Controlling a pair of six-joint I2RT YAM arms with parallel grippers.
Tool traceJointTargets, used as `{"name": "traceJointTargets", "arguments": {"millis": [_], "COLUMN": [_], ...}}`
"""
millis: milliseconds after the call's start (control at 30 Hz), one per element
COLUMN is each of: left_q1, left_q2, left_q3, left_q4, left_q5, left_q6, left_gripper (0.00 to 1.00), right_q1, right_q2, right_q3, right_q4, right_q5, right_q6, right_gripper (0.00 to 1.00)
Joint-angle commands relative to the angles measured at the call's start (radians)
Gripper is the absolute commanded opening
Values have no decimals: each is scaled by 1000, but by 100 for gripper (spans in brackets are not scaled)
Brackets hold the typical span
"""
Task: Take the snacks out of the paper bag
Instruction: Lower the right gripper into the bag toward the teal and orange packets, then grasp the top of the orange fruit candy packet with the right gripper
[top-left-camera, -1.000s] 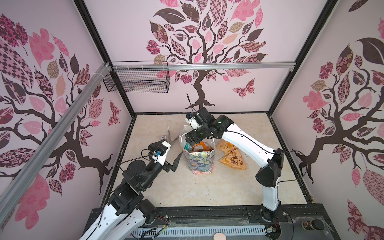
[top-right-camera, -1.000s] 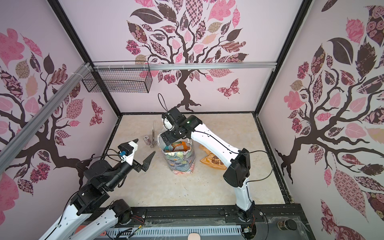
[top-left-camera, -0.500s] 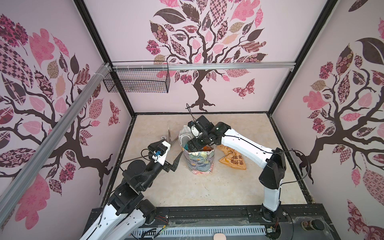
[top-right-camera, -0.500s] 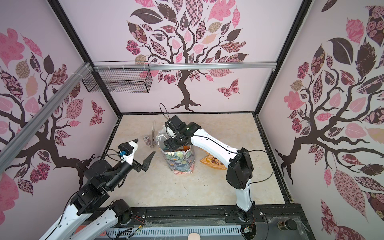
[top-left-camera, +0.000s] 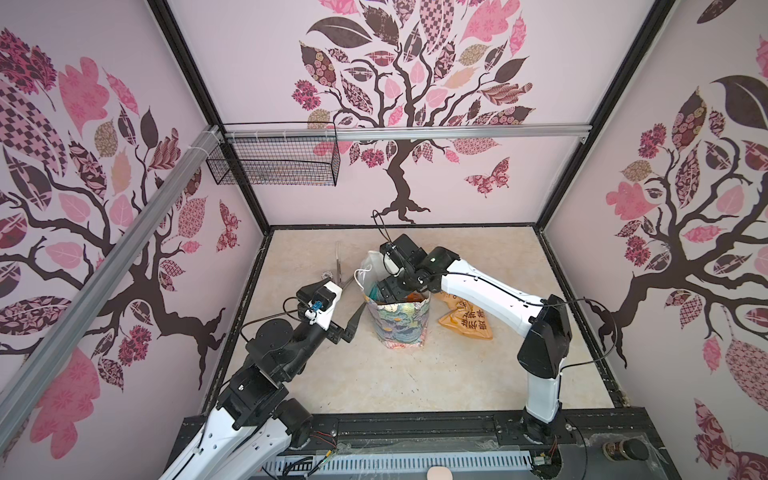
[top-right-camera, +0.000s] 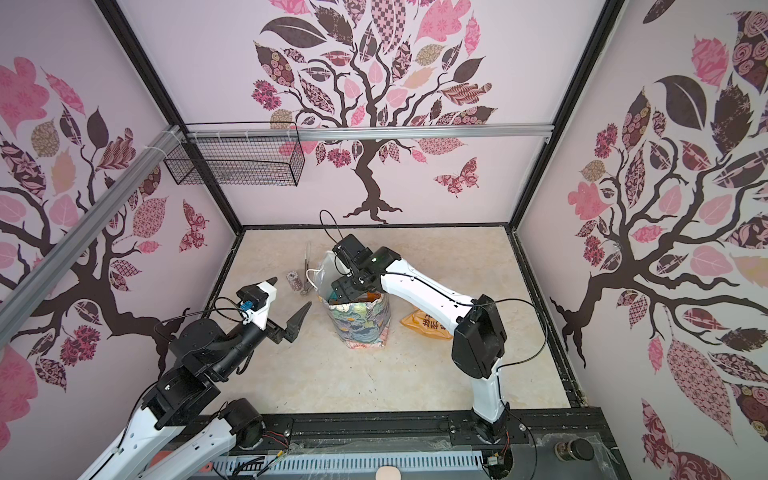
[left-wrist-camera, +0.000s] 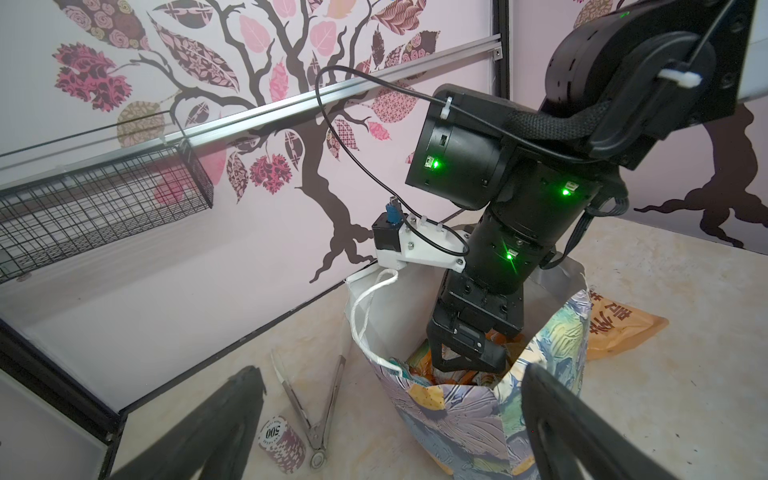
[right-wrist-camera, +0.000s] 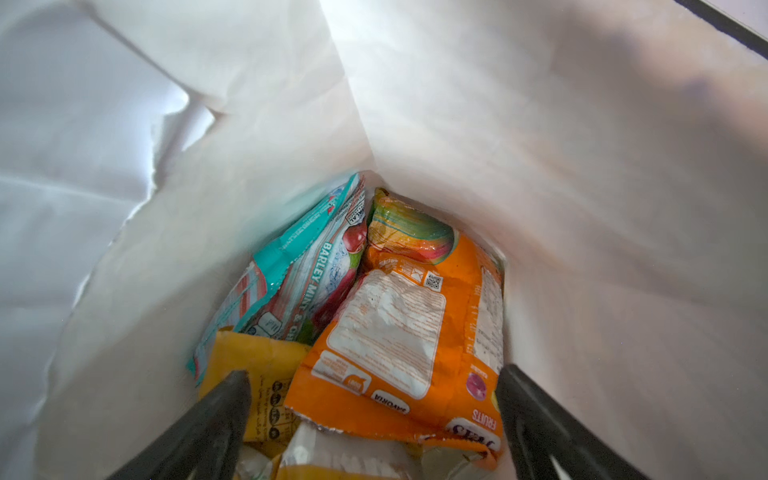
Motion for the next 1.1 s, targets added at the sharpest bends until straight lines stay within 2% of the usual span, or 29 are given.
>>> {"name": "traceJointTargets", "arguments": {"millis": [0, 133, 467, 800, 933, 1067], "left_q1": [7, 10, 21, 24, 25, 25], "left_q2": [-3, 9, 17, 17, 14, 14], "left_q3": [-26, -25, -22, -23, -23, -23], "left_q4": [24, 25, 24, 25, 24, 25], "left_q5": [-4, 4, 14, 12, 14, 14], "left_q6": [7, 6, 2, 2, 1, 2], "left_gripper": [98, 98, 98, 98, 98, 98], "right_q1": [0, 0, 2, 2, 1, 2], "right_q2": [39, 59, 139, 258, 265, 246], "right_q3": [-5, -18, 24, 28, 5, 6], "right_q4": [-4, -16, -85, -102, -87, -75], "right_q5": [8, -4, 69, 43, 40, 51], "right_q6": [1, -15, -57, -54, -53, -47], "right_gripper": [93, 93, 95, 93, 85, 65]}}
